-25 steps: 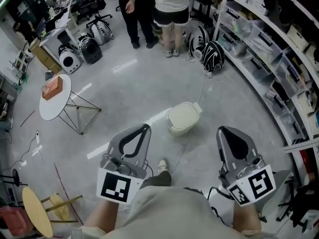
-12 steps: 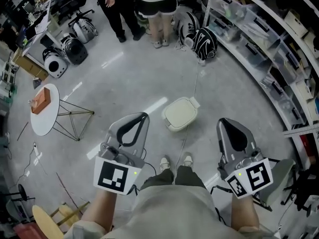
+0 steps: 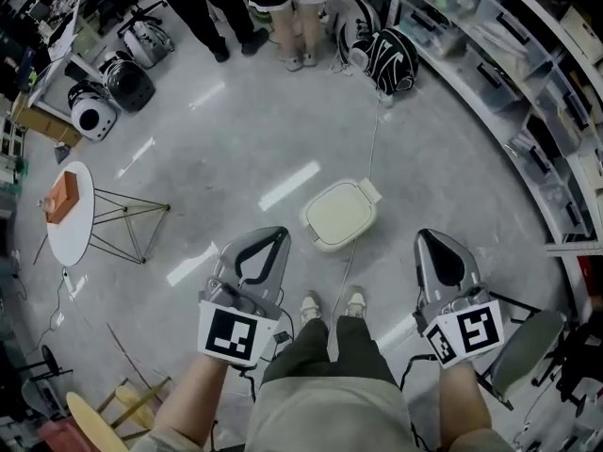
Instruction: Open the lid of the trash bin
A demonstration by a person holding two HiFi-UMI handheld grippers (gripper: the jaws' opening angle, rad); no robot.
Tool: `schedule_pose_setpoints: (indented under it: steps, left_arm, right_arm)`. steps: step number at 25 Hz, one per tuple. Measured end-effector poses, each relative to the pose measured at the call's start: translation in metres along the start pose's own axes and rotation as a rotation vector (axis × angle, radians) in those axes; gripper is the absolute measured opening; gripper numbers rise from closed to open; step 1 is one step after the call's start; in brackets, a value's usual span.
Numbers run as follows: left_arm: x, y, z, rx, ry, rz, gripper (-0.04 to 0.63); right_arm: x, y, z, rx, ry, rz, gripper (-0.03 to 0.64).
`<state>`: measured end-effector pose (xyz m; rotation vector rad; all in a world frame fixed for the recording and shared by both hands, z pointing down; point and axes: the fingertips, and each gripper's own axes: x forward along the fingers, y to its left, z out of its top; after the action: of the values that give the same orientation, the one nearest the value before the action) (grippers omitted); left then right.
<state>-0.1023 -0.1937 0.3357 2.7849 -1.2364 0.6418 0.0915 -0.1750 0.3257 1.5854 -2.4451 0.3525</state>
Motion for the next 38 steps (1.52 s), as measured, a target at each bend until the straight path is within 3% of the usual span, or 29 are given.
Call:
schedule_pose_setpoints:
  steps: [5,15,24,33,36,38]
  left_arm:
    - [0.061,-0.002,-0.077,-0.007,0.080,-0.034,0.002]
    - [0.143,-0.023,-0.256,-0.023,0.257,-0.115,0.002]
    - [0.196,-0.062,-0.417,-0.117,0.424,-0.172,0.002]
    - [0.224,-0.080,-0.519,-0.236,0.555,-0.166,0.003]
    - [0.230,-0.082,-0.539,-0.250,0.596,-0.162,0.003]
    - [0.231,-0.082,-0.545,-0.307,0.590,-0.155,0.002]
  right_arm:
    - [0.045,-0.036,-0.073,0.065,0.057,-0.038,0.003]
    - [0.104,-0.054,-0.240,0.185,0.201,-0.044,0.003]
    - [0.120,-0.080,-0.385,0.233,0.315,-0.102,0.003]
    - [0.121,-0.079,-0.458,0.257,0.384,-0.087,0.003]
    - [0.120,-0.081,-0.469,0.262,0.391,-0.094,0.003]
    - [0.116,-0.085,-0.473,0.265,0.397,-0.106,0.003]
